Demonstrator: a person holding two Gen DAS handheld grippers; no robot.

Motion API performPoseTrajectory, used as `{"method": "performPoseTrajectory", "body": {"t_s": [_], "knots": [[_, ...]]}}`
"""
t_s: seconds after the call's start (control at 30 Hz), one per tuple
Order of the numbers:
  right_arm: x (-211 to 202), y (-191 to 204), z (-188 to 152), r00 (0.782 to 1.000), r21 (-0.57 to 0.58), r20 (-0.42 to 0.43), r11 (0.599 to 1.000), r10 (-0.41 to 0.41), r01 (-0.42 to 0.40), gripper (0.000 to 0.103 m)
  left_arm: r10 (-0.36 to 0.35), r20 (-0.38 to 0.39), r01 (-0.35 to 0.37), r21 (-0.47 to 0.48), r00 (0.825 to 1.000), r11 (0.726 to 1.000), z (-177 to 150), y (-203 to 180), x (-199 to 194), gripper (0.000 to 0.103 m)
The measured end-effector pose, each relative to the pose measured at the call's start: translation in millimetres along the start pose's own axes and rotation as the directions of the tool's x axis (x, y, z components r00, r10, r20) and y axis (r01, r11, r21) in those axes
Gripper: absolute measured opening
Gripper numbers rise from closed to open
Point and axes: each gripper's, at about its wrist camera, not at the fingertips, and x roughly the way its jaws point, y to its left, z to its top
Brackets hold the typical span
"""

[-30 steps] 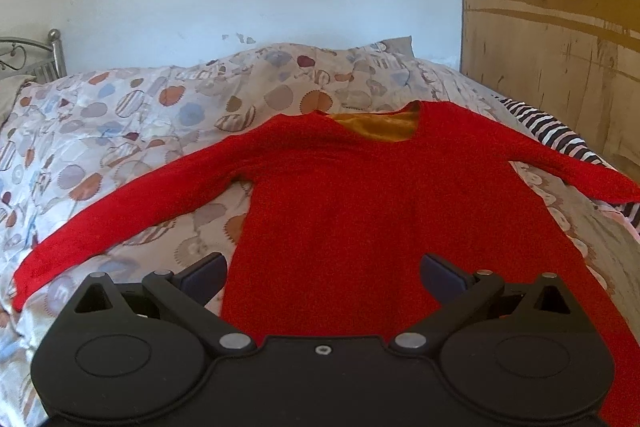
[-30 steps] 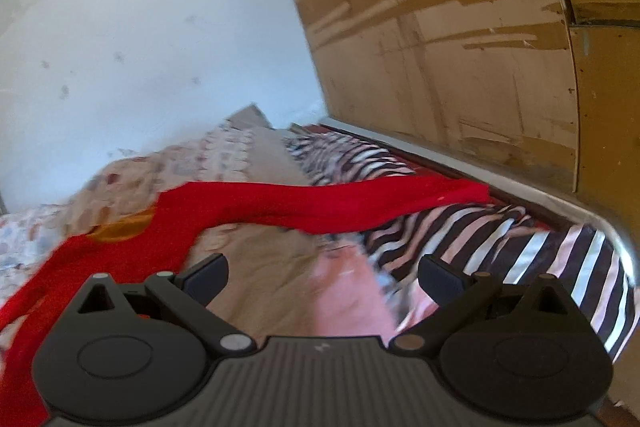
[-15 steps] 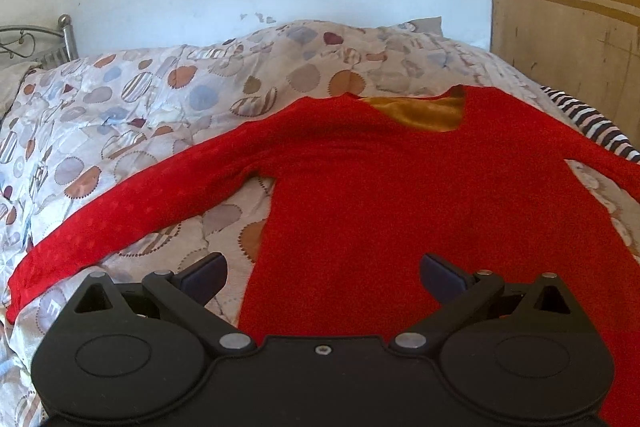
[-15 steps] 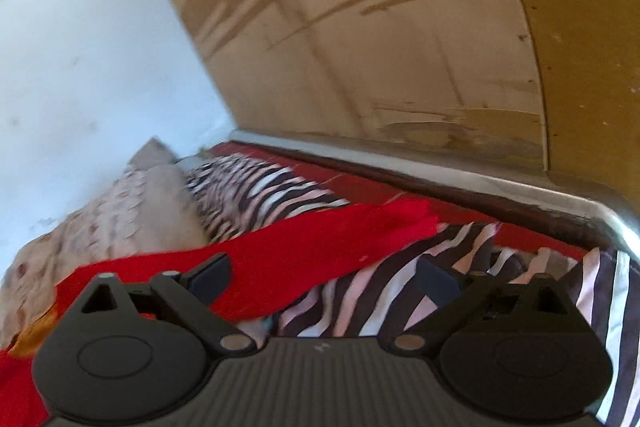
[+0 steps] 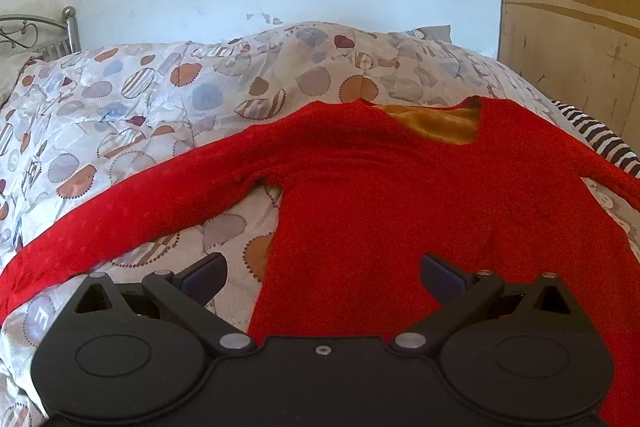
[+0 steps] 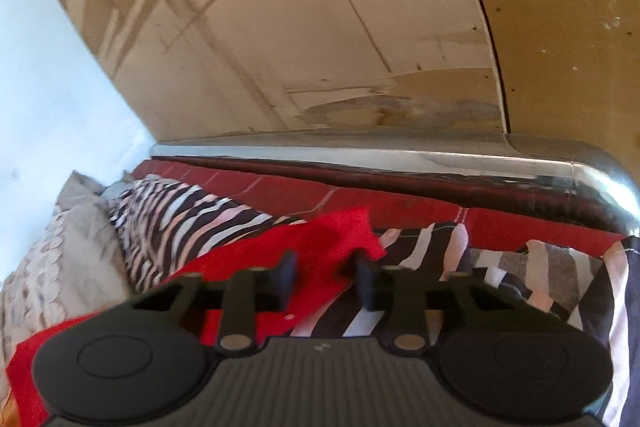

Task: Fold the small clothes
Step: 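Carry the held sleeve across the sweater body toward the other sleeve, then open the right gripper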

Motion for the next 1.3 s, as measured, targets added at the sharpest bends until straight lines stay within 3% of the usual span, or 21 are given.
{"method": "performPoseTrajectory", "body": {"t_s": [0.07, 0.3, 0.4, 0.53, 0.67, 0.8, 0.97, 1.07, 1.17, 1.3], "knots": [[0.3, 3.7, 2.4, 1.000, -0.019, 0.018, 1.000, -0.004, 0.005, 0.009, 0.002, 0.001, -0.002, -0.004, 1.000, 1.000, 0.5, 2.8, 1.3, 0.102], [-30.8, 50.9, 12.3, 0.986, -0.191, 0.145, 0.980, 0.085, -0.056, 0.008, 0.010, 0.005, -0.010, -0.024, 1.000, 1.000, 6.6, 13.4, 5.3, 0.102], [-51.1, 89.7, 15.9, 0.967, -0.292, 0.186, 0.949, 0.177, -0.118, 0.007, 0.011, 0.012, -0.011, -0.038, 1.000, 0.999, 11.3, 18.6, 5.1, 0.102], [-81.4, 156.5, 9.6, 0.920, -0.462, 0.198, 0.860, 0.337, -0.216, 0.007, 0.015, 0.029, -0.013, -0.069, 0.999, 0.998, 15.8, 27.0, 2.1, 0.102], [-116.6, 229.2, -16.8, 0.843, -0.618, 0.153, 0.715, 0.516, -0.326, 0.007, 0.023, 0.036, -0.020, -0.095, 0.999, 0.995, 18.1, 36.6, 0.0, 0.102], [-151.0, 296.5, -67.6, 0.745, -0.722, 0.041, 0.535, 0.666, -0.438, 0.007, 0.037, 0.044, -0.031, -0.119, 0.998, 0.992, 18.7, 47.5, -2.7, 0.102], [-173.9, 349.3, -152.6, 0.664, -0.796, -0.153, 0.307, 0.732, -0.521, 0.007, 0.063, 0.043, -0.055, -0.164, 0.997, 0.985, 16.6, 65.1, -4.1, 0.102], [-182.5, 361.6, -213.4, 0.644, -0.822, -0.285, 0.165, 0.709, -0.545, 0.007, 0.077, 0.036, -0.069, -0.188, 0.996, 0.980, 14.5, 76.1, -3.1, 0.102], [-184.9, 363.0, -269.3, 0.646, -0.848, -0.387, 0.021, 0.658, -0.529, 0.007, 0.090, 0.028, -0.082, -0.208, 0.996, 0.975, 11.3, 85.4, -0.5, 0.102], [-196.4, 350.5, -326.1, 0.653, -0.852, -0.466, -0.103, 0.598, -0.514, 0.011, 0.098, 0.018, -0.092, -0.223, 0.995, 0.970, 7.6, 92.1, 4.6, 0.102]]}}
